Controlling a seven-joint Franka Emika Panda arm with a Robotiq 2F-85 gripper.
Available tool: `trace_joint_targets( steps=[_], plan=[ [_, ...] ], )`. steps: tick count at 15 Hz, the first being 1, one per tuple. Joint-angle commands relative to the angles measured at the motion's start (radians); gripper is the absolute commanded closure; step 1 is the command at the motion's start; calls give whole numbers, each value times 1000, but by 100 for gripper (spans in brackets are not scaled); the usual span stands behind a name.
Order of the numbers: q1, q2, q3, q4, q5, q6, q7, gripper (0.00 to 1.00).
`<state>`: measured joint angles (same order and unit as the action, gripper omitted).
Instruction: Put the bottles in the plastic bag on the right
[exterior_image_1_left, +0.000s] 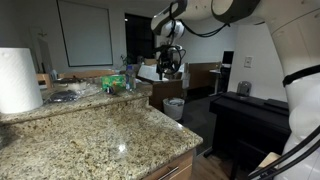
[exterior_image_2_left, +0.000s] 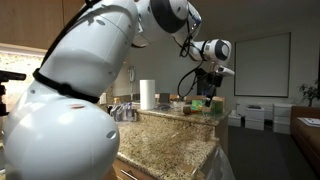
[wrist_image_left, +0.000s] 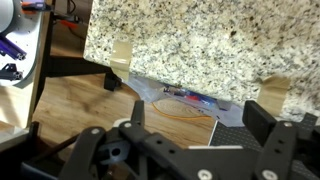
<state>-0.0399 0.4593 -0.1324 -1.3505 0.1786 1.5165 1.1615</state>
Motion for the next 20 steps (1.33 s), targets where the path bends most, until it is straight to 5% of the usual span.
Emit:
trace_joint_targets(
  steps=[1,9,20],
  plan=[
    [70,-210,40,-157,-82,36,-68,0],
    [152,-639,189,-476,-48,115,-204,0],
    [148,-1046,207,-848,22,94,-790,0]
  ],
)
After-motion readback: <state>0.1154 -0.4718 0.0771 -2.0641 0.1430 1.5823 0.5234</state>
